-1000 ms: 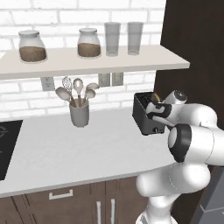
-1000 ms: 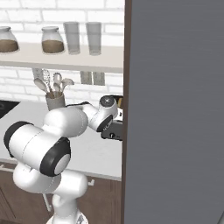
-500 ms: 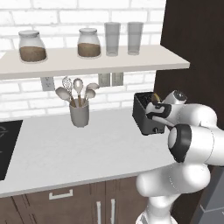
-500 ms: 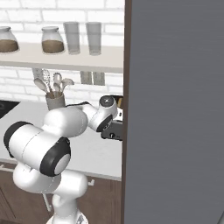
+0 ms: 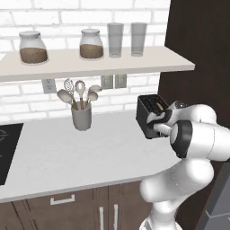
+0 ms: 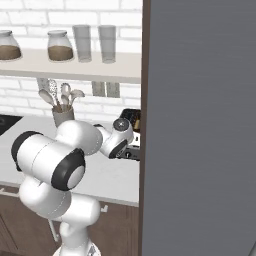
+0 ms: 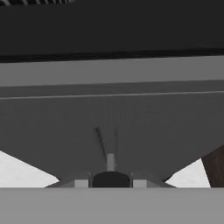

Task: Start the toaster. Once the lever pops up, take the bread to the plate on the dining counter.

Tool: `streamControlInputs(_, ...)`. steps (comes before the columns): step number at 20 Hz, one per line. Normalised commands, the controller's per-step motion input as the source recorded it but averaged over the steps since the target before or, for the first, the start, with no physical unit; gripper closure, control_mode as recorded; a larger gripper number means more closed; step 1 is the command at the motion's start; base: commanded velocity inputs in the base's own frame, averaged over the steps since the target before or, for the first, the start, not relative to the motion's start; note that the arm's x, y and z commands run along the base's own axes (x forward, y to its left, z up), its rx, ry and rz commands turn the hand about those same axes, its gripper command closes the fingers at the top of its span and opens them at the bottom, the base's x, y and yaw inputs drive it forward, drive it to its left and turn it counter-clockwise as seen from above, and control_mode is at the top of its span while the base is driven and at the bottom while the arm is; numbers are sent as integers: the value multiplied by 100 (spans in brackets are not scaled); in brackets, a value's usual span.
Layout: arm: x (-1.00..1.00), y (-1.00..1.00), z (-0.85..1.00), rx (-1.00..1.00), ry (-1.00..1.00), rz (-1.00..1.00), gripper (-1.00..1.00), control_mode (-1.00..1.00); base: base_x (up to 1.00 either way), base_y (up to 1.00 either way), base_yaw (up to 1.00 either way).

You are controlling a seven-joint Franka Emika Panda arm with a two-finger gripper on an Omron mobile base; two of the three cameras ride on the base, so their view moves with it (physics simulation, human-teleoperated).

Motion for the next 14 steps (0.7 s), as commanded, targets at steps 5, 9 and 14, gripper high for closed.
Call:
streamControlInputs(5, 0, 0, -64, -3, 0, 0, 100, -100, 0, 0, 0)
streamControlInputs(9, 0, 0, -82, -5, 0, 0, 100, -100, 0, 0, 0)
streamControlInputs(14, 0, 0, -99, -10, 0, 0, 100, -100, 0, 0, 0)
